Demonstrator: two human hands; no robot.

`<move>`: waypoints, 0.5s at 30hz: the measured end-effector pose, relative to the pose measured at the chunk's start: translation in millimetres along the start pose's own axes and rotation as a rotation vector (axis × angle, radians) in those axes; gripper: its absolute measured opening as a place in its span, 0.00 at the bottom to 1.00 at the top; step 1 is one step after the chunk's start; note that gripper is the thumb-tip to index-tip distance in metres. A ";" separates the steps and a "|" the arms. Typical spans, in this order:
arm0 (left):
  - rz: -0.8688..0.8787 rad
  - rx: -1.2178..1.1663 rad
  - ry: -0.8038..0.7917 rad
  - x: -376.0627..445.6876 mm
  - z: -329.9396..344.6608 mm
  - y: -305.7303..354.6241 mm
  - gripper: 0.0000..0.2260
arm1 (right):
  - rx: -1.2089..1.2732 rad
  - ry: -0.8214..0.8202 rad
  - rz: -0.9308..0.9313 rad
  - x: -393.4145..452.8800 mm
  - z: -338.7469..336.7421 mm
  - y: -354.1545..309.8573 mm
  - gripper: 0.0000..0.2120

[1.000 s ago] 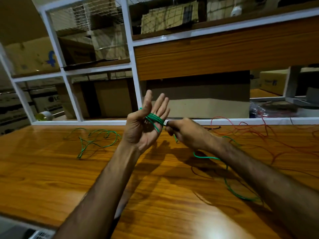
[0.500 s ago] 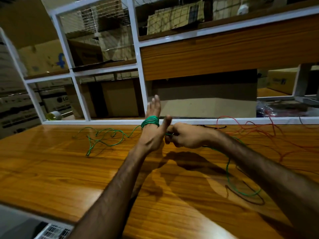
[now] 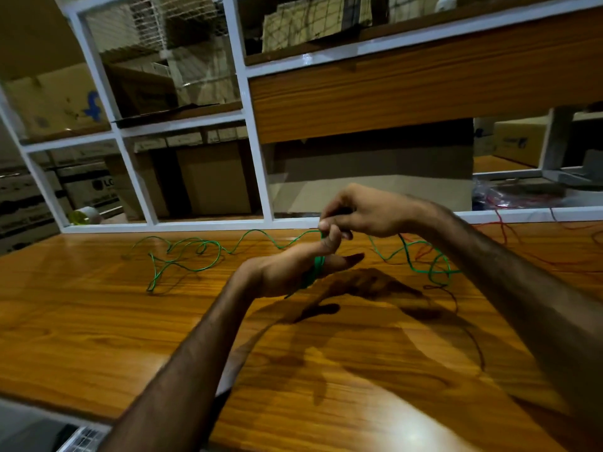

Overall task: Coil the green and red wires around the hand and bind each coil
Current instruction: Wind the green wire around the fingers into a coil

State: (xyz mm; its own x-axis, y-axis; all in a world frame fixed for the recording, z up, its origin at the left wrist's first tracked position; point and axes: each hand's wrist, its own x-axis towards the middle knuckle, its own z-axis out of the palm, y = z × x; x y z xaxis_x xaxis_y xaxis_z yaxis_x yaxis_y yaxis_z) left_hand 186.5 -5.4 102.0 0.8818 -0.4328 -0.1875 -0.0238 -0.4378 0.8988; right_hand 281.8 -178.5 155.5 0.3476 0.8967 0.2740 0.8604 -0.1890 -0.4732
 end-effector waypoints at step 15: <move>0.711 -1.011 -0.159 -10.2 5.1 26.6 0.58 | 0.204 0.126 0.133 -1.5 32.4 27.0 0.12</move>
State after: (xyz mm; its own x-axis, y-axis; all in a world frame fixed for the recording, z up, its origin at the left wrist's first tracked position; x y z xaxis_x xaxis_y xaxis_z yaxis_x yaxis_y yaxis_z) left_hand 174.4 -16.6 125.9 0.7537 -0.4466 0.4822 -0.0370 0.7036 0.7096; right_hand 292.4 -172.0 115.1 0.5073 0.8102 0.2936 0.7153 -0.2059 -0.6678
